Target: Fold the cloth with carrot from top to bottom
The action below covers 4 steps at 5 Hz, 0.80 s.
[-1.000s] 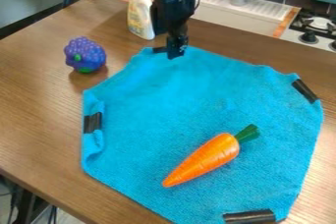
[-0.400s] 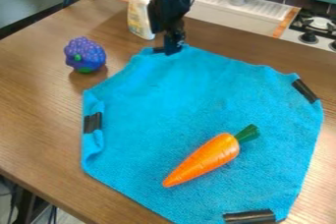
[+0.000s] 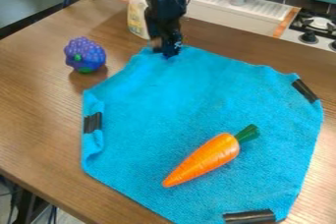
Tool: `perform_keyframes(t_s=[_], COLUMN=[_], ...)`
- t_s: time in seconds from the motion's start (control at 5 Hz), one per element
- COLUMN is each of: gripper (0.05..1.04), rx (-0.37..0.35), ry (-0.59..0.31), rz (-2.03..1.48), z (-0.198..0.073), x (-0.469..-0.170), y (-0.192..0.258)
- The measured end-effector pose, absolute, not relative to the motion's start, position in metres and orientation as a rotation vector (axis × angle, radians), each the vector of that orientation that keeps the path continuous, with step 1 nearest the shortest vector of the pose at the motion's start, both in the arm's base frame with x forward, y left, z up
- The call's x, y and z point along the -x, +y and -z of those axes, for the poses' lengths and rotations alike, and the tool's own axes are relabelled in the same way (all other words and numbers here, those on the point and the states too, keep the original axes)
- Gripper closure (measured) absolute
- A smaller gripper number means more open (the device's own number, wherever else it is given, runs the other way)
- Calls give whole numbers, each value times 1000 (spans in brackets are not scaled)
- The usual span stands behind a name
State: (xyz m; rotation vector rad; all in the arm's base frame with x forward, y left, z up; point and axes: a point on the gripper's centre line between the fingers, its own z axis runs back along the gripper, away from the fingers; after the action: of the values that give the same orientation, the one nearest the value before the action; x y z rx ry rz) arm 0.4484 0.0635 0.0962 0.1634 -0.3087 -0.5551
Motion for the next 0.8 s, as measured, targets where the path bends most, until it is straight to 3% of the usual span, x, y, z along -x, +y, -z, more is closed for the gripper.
perform_keyframes(t_s=[0.4, 0.6, 0.8], gripper=[701, 933, 1018], rx=[-135, -142, -143], ry=[-305, -306, -307], rz=[553, 556, 558], z=[-93, -89, -88], x=[-447, -446, -446], y=[65, 66, 66])
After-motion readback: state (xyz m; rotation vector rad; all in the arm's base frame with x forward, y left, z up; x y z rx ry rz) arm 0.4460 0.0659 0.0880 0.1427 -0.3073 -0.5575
